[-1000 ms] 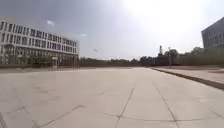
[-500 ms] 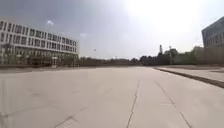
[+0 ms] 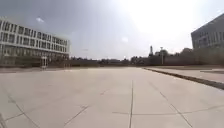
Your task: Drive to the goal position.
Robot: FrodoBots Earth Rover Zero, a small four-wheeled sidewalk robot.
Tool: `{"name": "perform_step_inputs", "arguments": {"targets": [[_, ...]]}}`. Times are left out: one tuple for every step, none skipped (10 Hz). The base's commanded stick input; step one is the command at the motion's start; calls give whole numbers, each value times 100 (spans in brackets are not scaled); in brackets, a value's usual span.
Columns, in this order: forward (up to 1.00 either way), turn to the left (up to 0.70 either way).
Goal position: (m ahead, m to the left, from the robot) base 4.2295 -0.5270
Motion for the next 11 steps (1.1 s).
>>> {"name": "perform_step_inputs", "arguments": {"targets": [[70, 2], [70, 2], [70, 2], [70, 2], [70, 2], [70, 2], [70, 2], [70, 2], [70, 2], [70, 2], [70, 2]]}}
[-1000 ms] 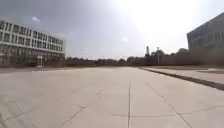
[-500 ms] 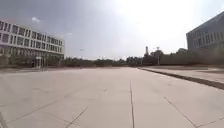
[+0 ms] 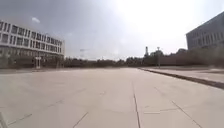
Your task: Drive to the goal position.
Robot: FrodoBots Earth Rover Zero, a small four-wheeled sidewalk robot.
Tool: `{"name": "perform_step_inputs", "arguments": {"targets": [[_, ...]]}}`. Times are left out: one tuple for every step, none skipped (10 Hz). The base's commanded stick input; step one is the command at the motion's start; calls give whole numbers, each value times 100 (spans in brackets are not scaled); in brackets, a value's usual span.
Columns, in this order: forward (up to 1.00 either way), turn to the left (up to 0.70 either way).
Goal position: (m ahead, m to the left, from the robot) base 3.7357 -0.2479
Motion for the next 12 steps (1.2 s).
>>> {"name": "perform_step_inputs", "arguments": {"targets": [[70, 2], [70, 2], [70, 2], [70, 2], [70, 2], [70, 2], [70, 2], [70, 2], [70, 2], [70, 2], [70, 2], [70, 2]]}}
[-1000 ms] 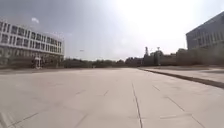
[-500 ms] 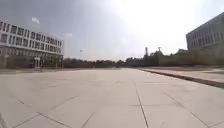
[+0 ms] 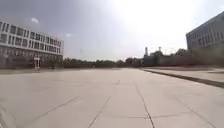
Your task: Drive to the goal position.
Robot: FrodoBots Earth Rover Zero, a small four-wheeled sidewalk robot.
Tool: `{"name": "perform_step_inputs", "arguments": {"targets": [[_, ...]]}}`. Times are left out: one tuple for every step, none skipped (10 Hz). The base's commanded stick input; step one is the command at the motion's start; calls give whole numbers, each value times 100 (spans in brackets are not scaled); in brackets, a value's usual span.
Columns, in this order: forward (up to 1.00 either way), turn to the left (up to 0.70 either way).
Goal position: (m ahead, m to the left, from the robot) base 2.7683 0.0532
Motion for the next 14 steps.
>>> {"name": "perform_step_inputs", "arguments": {"targets": [[70, 2], [70, 2], [70, 2], [70, 2], [70, 2], [70, -12], [70, -28], [70, -26], [70, -16], [70, -6], [70, 2], [70, 2], [70, 2], [70, 2]]}}
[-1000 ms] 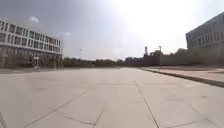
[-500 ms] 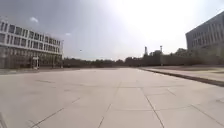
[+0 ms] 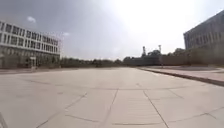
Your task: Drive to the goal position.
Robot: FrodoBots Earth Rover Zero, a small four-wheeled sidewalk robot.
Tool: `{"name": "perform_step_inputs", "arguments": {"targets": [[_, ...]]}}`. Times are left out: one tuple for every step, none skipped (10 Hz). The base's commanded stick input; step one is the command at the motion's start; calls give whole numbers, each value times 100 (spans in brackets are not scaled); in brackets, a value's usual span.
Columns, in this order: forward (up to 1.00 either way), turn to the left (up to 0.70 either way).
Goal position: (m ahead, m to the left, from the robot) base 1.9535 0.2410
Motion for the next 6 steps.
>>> {"name": "perform_step_inputs", "arguments": {"targets": [[70, 2], [70, 2], [70, 2], [70, 2], [70, 2], [70, 2]]}}
